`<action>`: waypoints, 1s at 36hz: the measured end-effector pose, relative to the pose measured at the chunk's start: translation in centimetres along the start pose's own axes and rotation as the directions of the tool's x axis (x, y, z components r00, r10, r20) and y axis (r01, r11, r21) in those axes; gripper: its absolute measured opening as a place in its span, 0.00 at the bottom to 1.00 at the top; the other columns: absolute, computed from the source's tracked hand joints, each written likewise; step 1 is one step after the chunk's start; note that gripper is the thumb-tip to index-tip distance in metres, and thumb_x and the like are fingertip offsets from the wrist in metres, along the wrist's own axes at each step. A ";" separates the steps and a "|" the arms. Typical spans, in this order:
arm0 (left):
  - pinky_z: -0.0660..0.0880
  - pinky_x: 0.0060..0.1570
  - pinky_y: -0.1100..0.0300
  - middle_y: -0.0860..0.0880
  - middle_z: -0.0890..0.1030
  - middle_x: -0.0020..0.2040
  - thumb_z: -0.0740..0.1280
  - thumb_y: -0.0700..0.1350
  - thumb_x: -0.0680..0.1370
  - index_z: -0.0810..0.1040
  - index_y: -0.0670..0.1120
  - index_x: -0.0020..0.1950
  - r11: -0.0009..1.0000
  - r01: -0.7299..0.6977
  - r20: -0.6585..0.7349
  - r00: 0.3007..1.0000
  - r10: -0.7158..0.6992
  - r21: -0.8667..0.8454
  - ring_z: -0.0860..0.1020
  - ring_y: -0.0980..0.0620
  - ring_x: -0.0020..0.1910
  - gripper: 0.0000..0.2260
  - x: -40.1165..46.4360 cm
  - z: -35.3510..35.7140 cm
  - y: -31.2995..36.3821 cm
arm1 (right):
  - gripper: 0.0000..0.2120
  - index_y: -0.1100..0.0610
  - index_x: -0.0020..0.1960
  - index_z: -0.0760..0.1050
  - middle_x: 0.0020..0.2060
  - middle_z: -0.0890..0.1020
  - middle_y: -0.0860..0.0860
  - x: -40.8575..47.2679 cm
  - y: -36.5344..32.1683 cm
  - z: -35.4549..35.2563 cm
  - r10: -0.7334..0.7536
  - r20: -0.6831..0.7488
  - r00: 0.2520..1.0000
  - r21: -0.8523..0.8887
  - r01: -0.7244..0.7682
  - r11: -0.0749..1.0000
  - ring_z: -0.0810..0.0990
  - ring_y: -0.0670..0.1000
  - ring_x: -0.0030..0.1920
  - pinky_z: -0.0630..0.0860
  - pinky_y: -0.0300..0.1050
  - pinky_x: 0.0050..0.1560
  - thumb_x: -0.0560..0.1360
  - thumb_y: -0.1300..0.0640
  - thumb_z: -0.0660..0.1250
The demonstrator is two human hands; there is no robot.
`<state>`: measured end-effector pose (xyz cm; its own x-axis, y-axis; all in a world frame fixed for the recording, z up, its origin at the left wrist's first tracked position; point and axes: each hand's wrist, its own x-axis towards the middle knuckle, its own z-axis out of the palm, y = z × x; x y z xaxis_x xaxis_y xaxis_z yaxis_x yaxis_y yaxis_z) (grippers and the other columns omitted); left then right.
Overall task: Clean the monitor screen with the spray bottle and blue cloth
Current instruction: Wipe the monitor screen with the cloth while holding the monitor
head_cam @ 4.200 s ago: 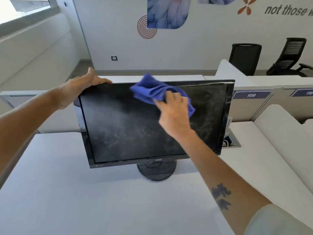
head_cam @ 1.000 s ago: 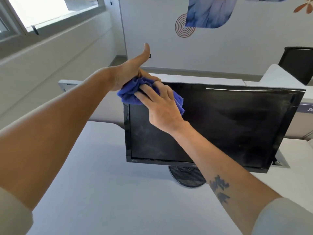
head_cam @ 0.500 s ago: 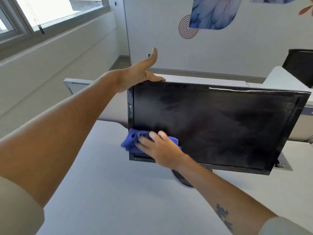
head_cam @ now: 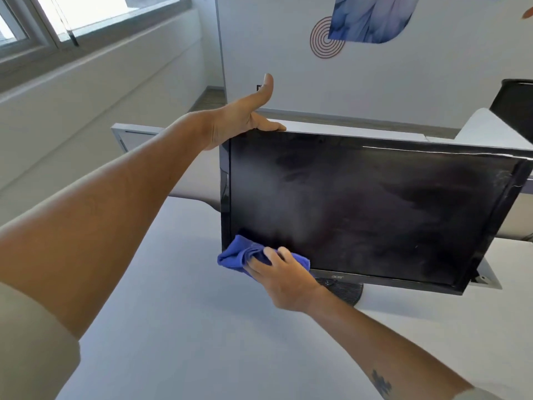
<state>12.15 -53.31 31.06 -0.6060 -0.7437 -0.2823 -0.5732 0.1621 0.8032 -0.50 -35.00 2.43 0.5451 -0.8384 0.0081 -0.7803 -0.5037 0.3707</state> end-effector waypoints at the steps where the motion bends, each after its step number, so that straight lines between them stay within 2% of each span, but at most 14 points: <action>1: 0.37 0.87 0.37 0.61 0.82 0.72 0.35 0.74 0.82 0.59 0.53 0.89 1.000 -0.003 0.004 1.000 0.003 0.005 0.55 0.50 0.89 0.42 0.0 0.0 0.0 | 0.39 0.57 0.81 0.65 0.72 0.71 0.50 -0.3 -0.2 0.2 0.000 0.007 1.000 0.000 0.000 1.000 0.69 0.61 0.60 0.65 0.57 0.56 0.71 0.58 0.69; 5: 0.37 0.86 0.37 0.58 0.78 0.78 0.36 0.75 0.82 0.68 0.54 0.85 1.000 -0.001 0.002 1.000 0.001 0.014 0.55 0.50 0.89 0.43 0.1 -0.1 -0.3 | 0.36 0.55 0.81 0.66 0.71 0.72 0.49 -0.6 0.9 -0.3 -0.024 -0.037 0.999 -0.073 0.022 0.997 0.68 0.59 0.56 0.63 0.55 0.52 0.73 0.60 0.60; 8: 0.35 0.85 0.35 0.58 0.72 0.83 0.36 0.78 0.79 0.76 0.58 0.80 0.999 -0.002 0.020 1.000 0.001 0.040 0.54 0.51 0.89 0.45 0.3 0.0 -0.4 | 0.34 0.51 0.81 0.67 0.73 0.73 0.48 -0.3 3.8 -1.6 -0.028 -0.129 0.991 -0.167 0.006 0.986 0.70 0.61 0.59 0.66 0.56 0.54 0.74 0.59 0.61; 11: 0.33 0.84 0.35 0.58 0.68 0.85 0.39 0.84 0.70 0.82 0.61 0.74 0.998 0.001 0.038 0.999 -0.003 0.057 0.53 0.52 0.89 0.50 0.5 -0.2 -0.8 | 0.35 0.48 0.81 0.67 0.75 0.73 0.46 0.3 7.4 -4.2 0.145 -0.307 0.940 -0.138 -0.195 0.971 0.71 0.61 0.61 0.68 0.58 0.55 0.75 0.60 0.63; 13: 0.32 0.84 0.36 0.61 0.69 0.84 0.42 0.88 0.63 0.84 0.63 0.70 0.999 0.012 0.054 0.998 -0.014 0.045 0.52 0.54 0.89 0.52 0.6 -0.4 -1.0 | 0.34 0.46 0.81 0.67 0.76 0.72 0.44 0.5 10.1 -6.2 0.314 -0.400 0.861 -0.073 -0.372 0.925 0.72 0.61 0.61 0.68 0.58 0.55 0.75 0.58 0.66; 15: 0.32 0.84 0.37 0.63 0.71 0.83 0.44 0.92 0.58 0.85 0.65 0.68 0.999 0.005 0.071 0.997 -0.008 0.040 0.52 0.55 0.88 0.55 0.8 -0.5 -1.1 | 0.34 0.44 0.80 0.68 0.76 0.73 0.44 0.5 12.5 -7.7 0.460 -0.433 0.775 0.010 -0.506 0.862 0.72 0.62 0.63 0.68 0.60 0.57 0.75 0.58 0.65; 17: 0.33 0.84 0.37 0.64 0.72 0.82 0.45 0.94 0.52 0.85 0.66 0.68 0.998 -0.017 0.088 0.996 0.012 0.061 0.54 0.55 0.88 0.58 0.9 -0.6 -1.2 | 0.34 0.44 0.81 0.67 0.76 0.73 0.44 0.2 13.6 -8.1 0.519 -0.435 0.736 0.076 -0.544 0.836 0.72 0.63 0.65 0.67 0.61 0.60 0.76 0.60 0.63; 21: 0.34 0.85 0.36 0.62 0.72 0.82 0.44 0.93 0.56 0.85 0.65 0.67 0.998 -0.029 0.065 0.998 0.025 0.059 0.54 0.55 0.88 0.56 1.0 -0.5 -1.3 | 0.33 0.47 0.82 0.67 0.78 0.72 0.44 -1.0 10.8 -5.5 0.430 -0.416 0.801 0.037 -0.457 0.889 0.70 0.63 0.69 0.69 0.61 0.62 0.77 0.58 0.63; 24: 0.35 0.85 0.36 0.62 0.72 0.82 0.43 0.88 0.63 0.86 0.65 0.66 0.999 -0.015 0.036 0.999 0.014 0.032 0.54 0.55 0.88 0.49 0.9 -0.6 -1.5 | 0.32 0.49 0.84 0.61 0.80 0.67 0.46 -3.1 7.6 -1.6 0.269 -0.286 0.920 -0.043 -0.293 0.955 0.69 0.64 0.72 0.69 0.63 0.65 0.81 0.49 0.61; 26: 0.34 0.85 0.35 0.68 0.76 0.76 0.43 0.87 0.62 0.84 0.65 0.70 0.999 -0.009 0.040 0.999 0.007 0.038 0.53 0.54 0.88 0.50 0.8 -0.5 -1.5 | 0.32 0.52 0.86 0.58 0.81 0.65 0.47 -5.2 6.0 1.0 0.106 -0.163 0.981 -0.100 -0.123 0.987 0.68 0.64 0.73 0.66 0.63 0.67 0.84 0.43 0.58; 28: 0.34 0.85 0.35 0.73 0.77 0.67 0.43 0.87 0.63 0.82 0.65 0.72 0.999 -0.013 0.054 0.998 0.011 0.042 0.52 0.54 0.88 0.51 0.7 -0.4 -1.4 | 0.27 0.52 0.84 0.61 0.80 0.66 0.47 -7.4 5.2 3.0 -0.037 -0.055 0.998 -0.168 0.027 0.985 0.71 0.62 0.72 0.64 0.59 0.68 0.86 0.48 0.52; 29: 0.34 0.85 0.35 0.73 0.76 0.69 0.43 0.87 0.63 0.82 0.65 0.72 0.999 -0.013 0.054 0.998 0.011 0.042 0.52 0.54 0.88 0.51 0.7 -0.4 -1.3 | 0.26 0.52 0.82 0.63 0.79 0.67 0.46 -8.1 5.3 3.4 -0.059 -0.041 0.997 -0.199 0.050 0.979 0.73 0.61 0.72 0.63 0.57 0.66 0.85 0.53 0.48; 32: 0.35 0.85 0.35 0.62 0.69 0.83 0.43 0.87 0.63 0.85 0.64 0.69 0.999 -0.012 0.037 0.999 0.011 0.045 0.53 0.53 0.89 0.50 0.9 -0.3 -1.2 | 0.32 0.53 0.82 0.64 0.77 0.68 0.46 -8.7 7.4 2.7 -0.006 -0.161 0.987 -0.270 -0.038 0.962 0.73 0.60 0.66 0.65 0.55 0.61 0.79 0.62 0.48; 36: 0.35 0.85 0.36 0.59 0.67 0.85 0.45 0.93 0.57 0.86 0.66 0.66 0.999 -0.015 0.053 0.999 0.012 0.050 0.53 0.54 0.88 0.54 0.9 -0.4 -1.5 | 0.32 0.48 0.82 0.66 0.77 0.63 0.49 -8.3 12.6 -0.7 0.185 -0.386 0.904 -0.280 -0.306 0.910 0.71 0.61 0.64 0.68 0.59 0.58 0.77 0.57 0.63</action>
<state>12.67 -54.52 29.84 -0.6415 -0.7061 -0.2999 -0.5908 0.2053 0.7802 -14.60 -34.26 7.65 0.4664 -0.7704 0.4348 -0.7911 -0.1432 0.5947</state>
